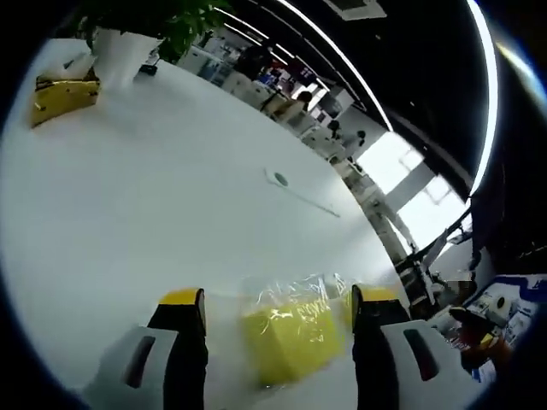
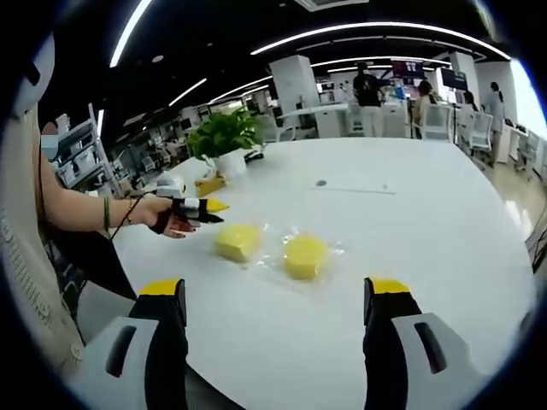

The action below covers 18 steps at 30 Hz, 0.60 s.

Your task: Compare the silicone blocks by pressing each to a similar depth, holding the contact briefly, and releasing to observe deformation and rebound differences across the visible hardness samples.

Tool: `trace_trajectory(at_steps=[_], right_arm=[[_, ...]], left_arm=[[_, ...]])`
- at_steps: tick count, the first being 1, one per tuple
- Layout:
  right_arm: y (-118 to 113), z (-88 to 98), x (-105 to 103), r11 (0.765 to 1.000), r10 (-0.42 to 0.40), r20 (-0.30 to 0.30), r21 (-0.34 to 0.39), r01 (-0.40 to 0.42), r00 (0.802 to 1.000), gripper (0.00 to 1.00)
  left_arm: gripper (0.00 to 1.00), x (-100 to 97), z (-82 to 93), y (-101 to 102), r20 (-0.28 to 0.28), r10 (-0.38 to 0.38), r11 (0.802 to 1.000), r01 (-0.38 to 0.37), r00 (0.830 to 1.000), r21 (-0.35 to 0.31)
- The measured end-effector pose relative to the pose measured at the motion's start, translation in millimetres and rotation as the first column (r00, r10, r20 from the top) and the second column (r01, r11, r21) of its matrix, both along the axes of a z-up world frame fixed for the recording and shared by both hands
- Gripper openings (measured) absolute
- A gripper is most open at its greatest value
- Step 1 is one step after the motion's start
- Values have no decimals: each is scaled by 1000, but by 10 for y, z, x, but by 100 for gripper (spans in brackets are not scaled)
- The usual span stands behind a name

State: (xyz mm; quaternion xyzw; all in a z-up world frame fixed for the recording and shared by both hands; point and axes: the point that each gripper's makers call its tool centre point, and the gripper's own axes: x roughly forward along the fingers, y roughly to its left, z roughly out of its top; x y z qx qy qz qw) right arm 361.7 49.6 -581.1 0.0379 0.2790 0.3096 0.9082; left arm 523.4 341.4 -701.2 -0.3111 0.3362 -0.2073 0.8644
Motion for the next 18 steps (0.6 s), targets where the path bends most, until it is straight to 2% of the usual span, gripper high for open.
trace_trajectory(at_steps=[3,5,9,13,18], right_arm=[[-19,-20,29,1000,-3,-7,-5,3,1000,80],[-38,-25,49,1000,-9,-7,-6,9,1000,80],[-51,-68,72,1000,-14,-20,-13,14,1000,80],[-46,-96,82,1000,-13,-28,-19,12,1000,80],[-56,-137,89,999,-18,-40,-27,17,999,80]], left_arm=[[61,16,-66,-21,-28,23,998,-25,999,-55],[57,48,-81,-58,-39,45,992,-50,998,-120],[46,85,-186,-64,-57,45,986,-54,997,-158],[41,116,-247,-73,-77,64,973,-79,995,-216],[26,144,-363,-65,-109,84,960,-110,990,-259]])
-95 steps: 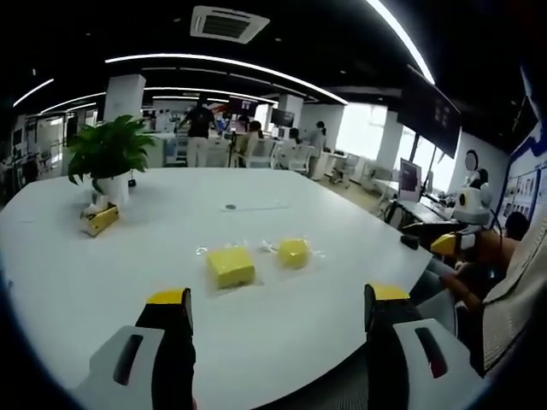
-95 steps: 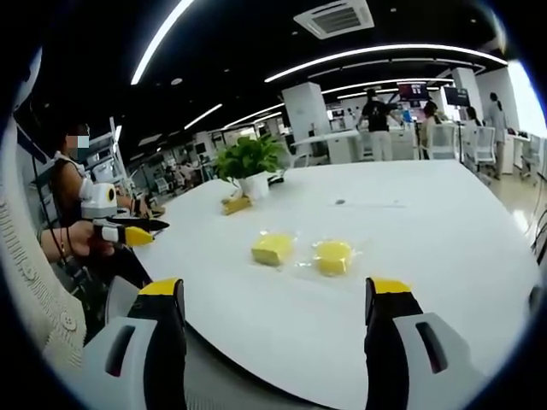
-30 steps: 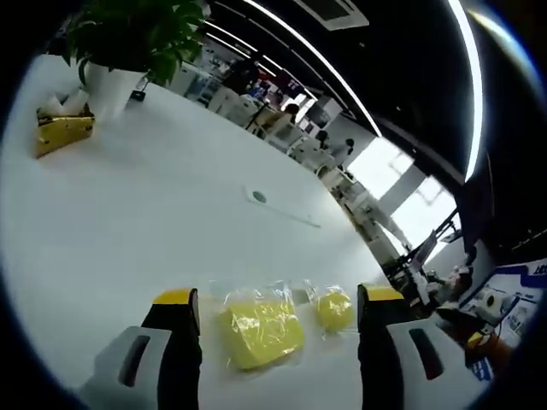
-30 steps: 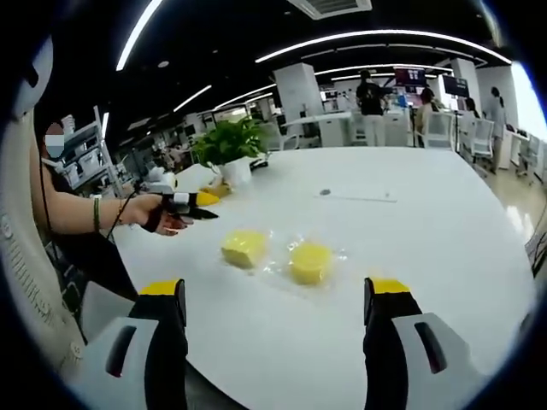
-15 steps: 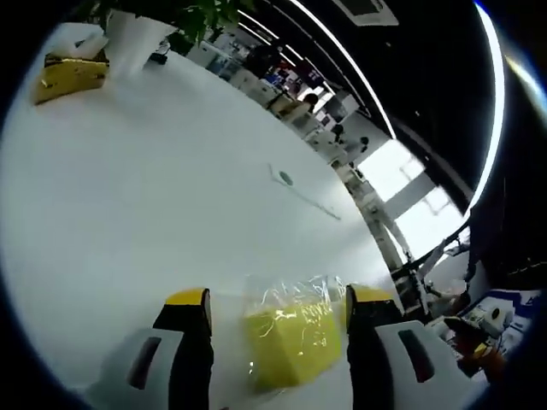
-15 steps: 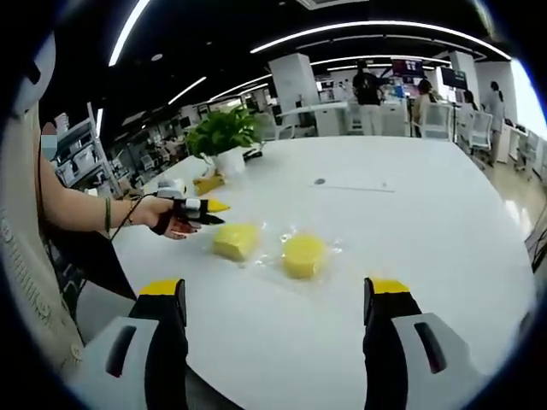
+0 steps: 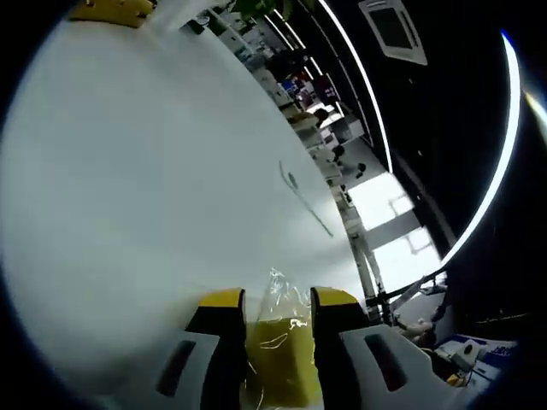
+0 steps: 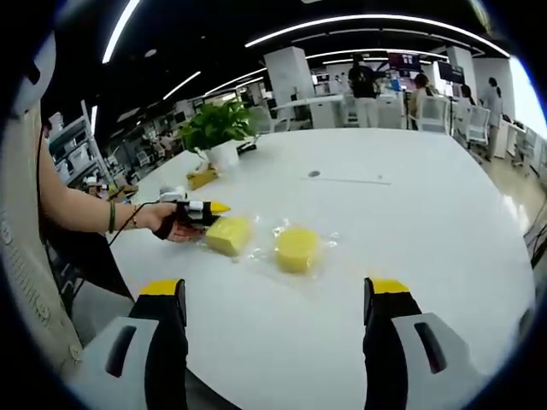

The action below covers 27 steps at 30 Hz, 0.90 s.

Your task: Compare the silicone blocks by pressing each to a similar depth, holding the contact briefly, and releasing to observe deformation and rebound differences across the visible hardness samples.

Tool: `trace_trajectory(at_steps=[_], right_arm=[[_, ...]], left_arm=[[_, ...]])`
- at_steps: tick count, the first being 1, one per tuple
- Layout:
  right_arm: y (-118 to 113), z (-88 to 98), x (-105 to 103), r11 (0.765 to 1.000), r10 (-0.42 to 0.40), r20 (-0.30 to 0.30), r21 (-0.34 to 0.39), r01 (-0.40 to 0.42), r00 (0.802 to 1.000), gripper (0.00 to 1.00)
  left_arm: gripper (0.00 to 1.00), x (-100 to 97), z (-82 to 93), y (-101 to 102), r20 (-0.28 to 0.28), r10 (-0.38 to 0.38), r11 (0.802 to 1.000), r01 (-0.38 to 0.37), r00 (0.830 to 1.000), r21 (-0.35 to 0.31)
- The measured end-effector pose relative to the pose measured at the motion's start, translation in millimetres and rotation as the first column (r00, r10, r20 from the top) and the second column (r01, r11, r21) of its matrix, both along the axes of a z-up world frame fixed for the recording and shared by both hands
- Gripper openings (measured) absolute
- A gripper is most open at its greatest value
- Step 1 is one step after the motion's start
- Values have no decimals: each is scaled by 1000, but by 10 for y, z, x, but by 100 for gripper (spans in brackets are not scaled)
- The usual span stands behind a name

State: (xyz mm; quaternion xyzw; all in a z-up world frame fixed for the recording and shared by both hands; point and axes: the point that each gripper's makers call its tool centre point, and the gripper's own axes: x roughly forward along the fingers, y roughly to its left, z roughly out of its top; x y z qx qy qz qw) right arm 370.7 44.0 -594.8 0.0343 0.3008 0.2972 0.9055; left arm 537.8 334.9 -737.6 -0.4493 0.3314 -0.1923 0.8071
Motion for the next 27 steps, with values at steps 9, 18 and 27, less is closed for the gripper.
trace_trajectory(at_steps=[9,18,27], right_arm=[[6,-39,0,1000,-7,-9,-2,7,1000,79],[32,-36,-5,1000,-4,-5,-3,4,1000,79],[30,15,-27,1000,-6,8,3,6,1000,79]], left_arm=[[14,-55,77,-125,-3,17,998,-17,1000,-53],[0,-96,227,-205,30,-6,999,8,1000,-52],[0,-95,341,-261,33,-58,998,57,998,35]])
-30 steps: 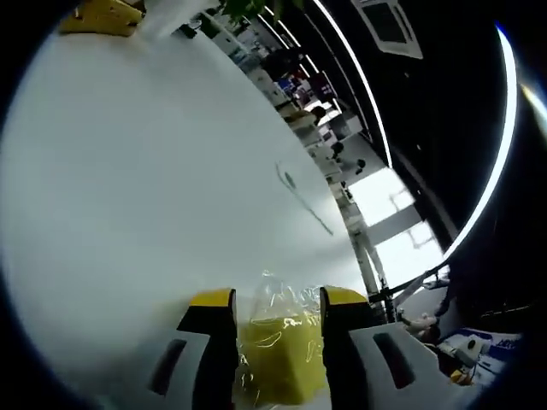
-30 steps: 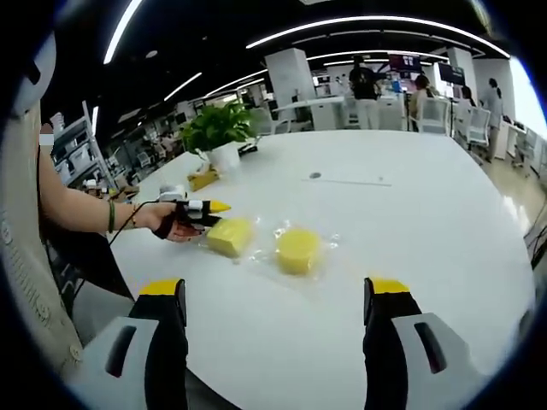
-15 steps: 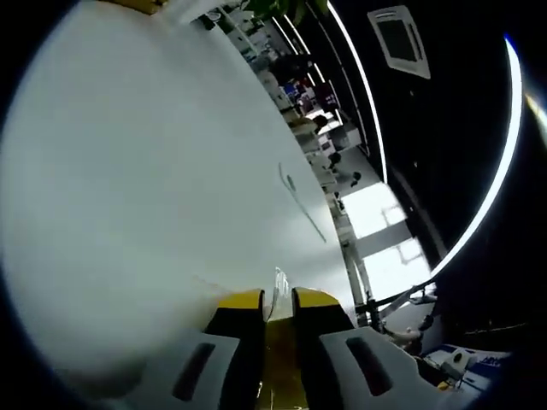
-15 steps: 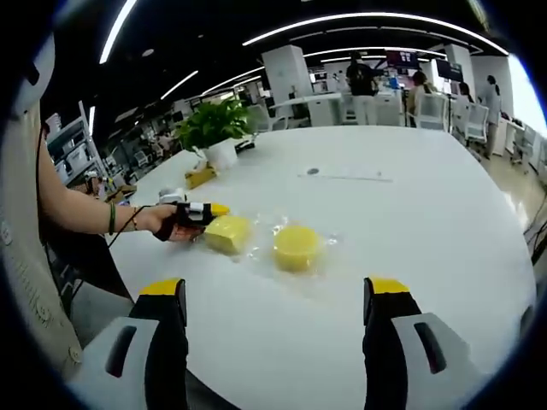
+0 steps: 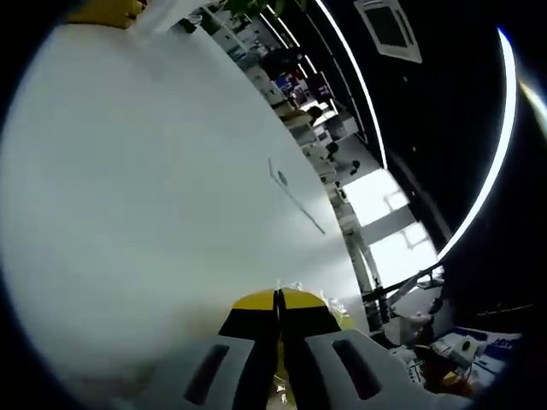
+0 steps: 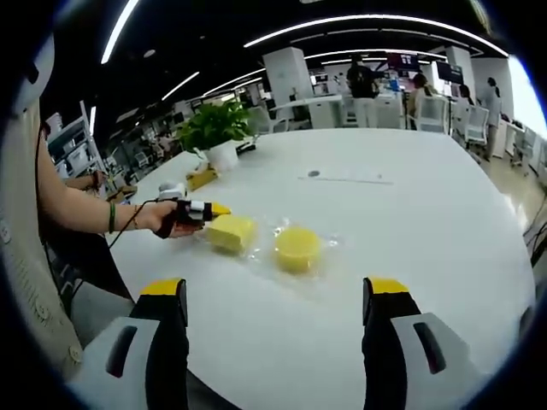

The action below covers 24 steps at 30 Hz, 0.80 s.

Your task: Compare the silicone blocks by pressing each to a similar depth, holding the contact briefly, and releasing to observe deformation and rebound differences across the visible hardness samples.

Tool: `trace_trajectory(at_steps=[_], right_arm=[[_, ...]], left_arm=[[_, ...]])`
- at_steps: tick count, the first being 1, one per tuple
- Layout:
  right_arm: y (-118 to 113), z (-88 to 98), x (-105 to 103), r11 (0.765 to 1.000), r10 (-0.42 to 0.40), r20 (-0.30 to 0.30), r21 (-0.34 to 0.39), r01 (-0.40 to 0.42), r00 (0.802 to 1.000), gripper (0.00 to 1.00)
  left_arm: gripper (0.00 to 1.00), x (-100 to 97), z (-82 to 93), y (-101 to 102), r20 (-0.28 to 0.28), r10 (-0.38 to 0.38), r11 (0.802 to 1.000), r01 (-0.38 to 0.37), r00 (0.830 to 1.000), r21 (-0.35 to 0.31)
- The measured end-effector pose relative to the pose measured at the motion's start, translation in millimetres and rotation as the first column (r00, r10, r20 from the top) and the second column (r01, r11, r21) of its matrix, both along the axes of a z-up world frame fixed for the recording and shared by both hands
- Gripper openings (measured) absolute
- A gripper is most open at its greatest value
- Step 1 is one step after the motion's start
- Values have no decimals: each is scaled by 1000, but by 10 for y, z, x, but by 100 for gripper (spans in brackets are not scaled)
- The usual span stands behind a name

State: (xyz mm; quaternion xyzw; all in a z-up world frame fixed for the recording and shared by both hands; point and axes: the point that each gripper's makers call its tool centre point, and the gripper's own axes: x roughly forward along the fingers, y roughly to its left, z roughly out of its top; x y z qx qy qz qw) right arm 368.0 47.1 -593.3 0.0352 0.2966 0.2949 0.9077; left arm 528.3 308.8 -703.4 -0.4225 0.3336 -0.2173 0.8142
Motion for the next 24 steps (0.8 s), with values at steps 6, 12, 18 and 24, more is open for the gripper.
trace_trajectory(at_steps=[6,12,18,24], right_arm=[[16,56,-35,1000,5,18,7,-5,1000,78],[7,126,-69,1000,3,39,17,-4,999,78],[-13,209,-129,1000,2,64,28,-4,998,78],[4,263,-184,999,11,85,40,-15,996,77]], left_arm=[[0,87,88,31,94,-110,976,90,989,198],[0,75,296,-77,188,-206,919,125,960,373],[0,-38,568,-266,251,-277,877,137,927,461],[0,-194,805,-431,302,-372,806,144,878,575]])
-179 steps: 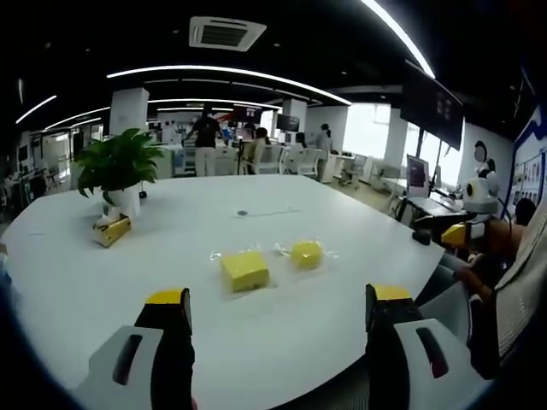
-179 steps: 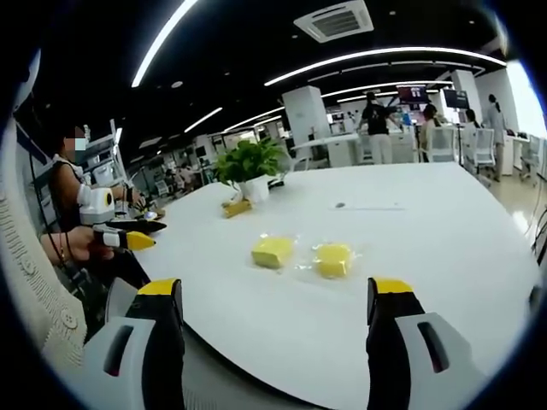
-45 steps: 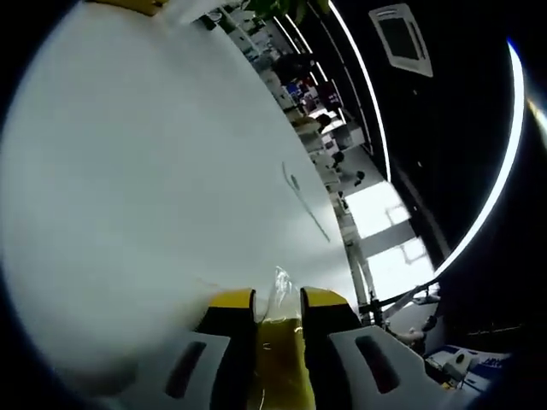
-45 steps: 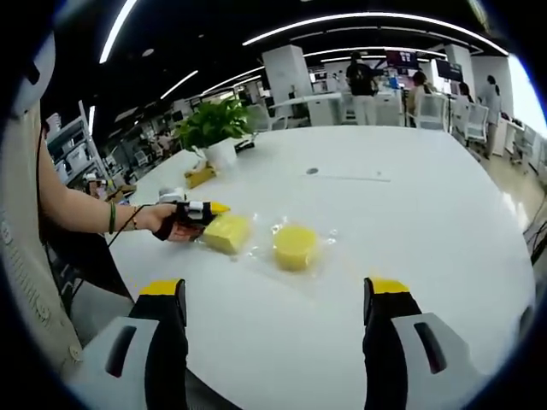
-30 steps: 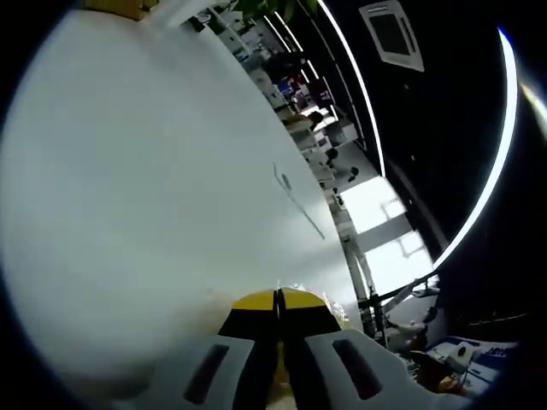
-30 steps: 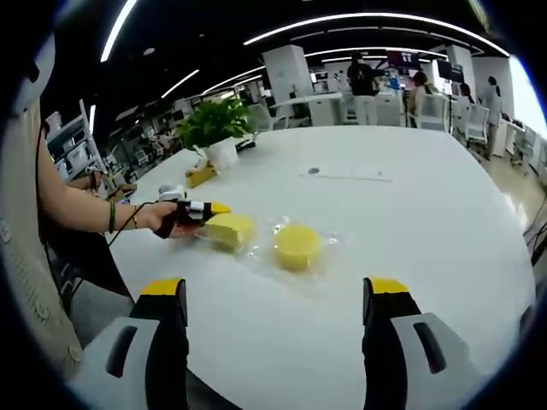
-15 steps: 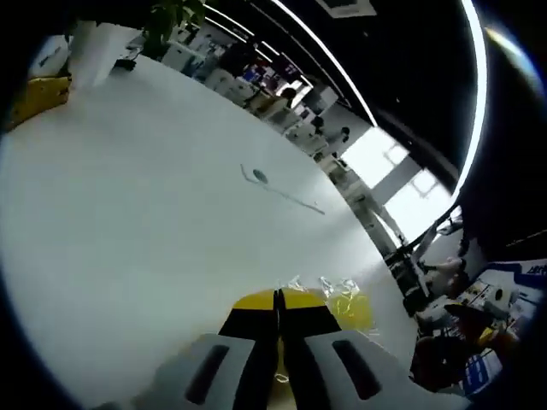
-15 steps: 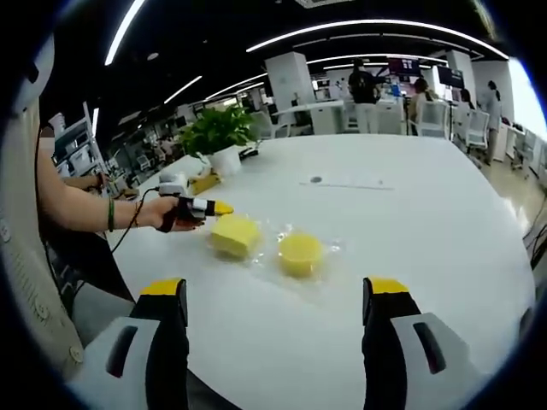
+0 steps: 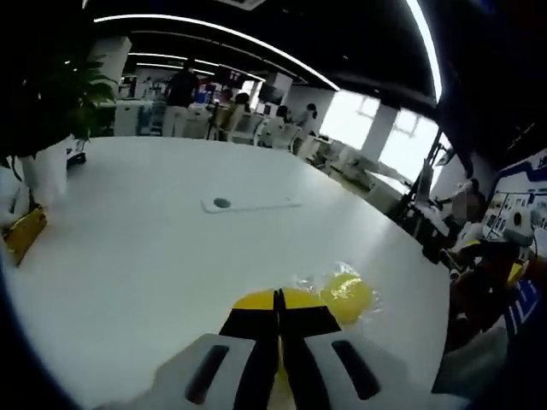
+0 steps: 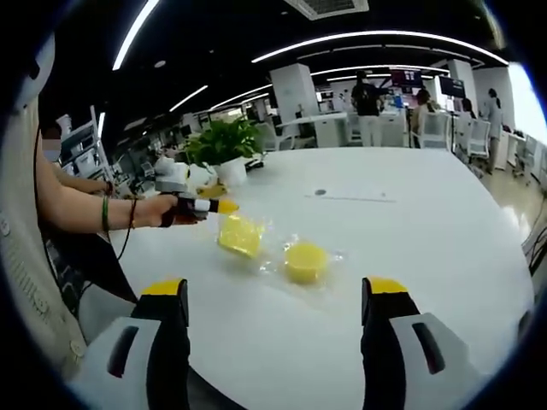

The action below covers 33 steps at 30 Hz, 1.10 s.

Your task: Compare the silicone blocks by pressing each to a similar depth, holding the contact briefly, and releasing to observe deformation and rebound differences across the visible hardness samples.

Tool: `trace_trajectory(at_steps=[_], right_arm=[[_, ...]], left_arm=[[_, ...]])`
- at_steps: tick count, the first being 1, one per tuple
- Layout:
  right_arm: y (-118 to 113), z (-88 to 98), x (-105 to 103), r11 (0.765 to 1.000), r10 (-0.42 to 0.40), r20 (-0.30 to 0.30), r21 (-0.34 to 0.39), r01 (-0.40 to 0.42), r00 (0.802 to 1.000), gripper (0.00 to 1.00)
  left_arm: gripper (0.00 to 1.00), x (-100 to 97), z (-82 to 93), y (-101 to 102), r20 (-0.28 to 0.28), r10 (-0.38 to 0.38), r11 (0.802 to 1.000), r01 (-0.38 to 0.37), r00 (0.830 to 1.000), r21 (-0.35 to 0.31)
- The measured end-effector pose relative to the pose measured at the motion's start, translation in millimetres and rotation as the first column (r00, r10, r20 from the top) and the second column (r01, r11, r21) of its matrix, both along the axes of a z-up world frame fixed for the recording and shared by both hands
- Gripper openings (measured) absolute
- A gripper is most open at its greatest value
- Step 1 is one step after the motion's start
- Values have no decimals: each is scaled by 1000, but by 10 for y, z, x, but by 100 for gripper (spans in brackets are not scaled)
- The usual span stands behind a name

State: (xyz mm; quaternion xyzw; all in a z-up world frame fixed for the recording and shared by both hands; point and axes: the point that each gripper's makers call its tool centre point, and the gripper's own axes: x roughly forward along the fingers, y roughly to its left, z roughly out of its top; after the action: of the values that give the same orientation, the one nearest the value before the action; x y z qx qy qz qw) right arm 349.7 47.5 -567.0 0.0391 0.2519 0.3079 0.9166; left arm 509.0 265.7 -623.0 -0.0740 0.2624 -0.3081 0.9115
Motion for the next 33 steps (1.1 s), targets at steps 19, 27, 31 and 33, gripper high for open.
trace_trajectory(at_steps=[19,27,31,33], right_arm=[[26,371,-278,998,51,113,17,-53,992,77],[79,494,-406,995,89,147,23,-93,985,77],[130,559,-462,993,113,164,19,-117,980,78],[156,589,-489,991,132,173,12,-136,976,78]], left_arm=[[0,-442,530,-13,76,-18,999,15,997,46],[0,-702,863,22,111,-7,1000,5,994,20],[0,-832,1049,27,143,-19,1000,15,990,26],[0,-899,1133,16,158,-35,999,30,987,32]])
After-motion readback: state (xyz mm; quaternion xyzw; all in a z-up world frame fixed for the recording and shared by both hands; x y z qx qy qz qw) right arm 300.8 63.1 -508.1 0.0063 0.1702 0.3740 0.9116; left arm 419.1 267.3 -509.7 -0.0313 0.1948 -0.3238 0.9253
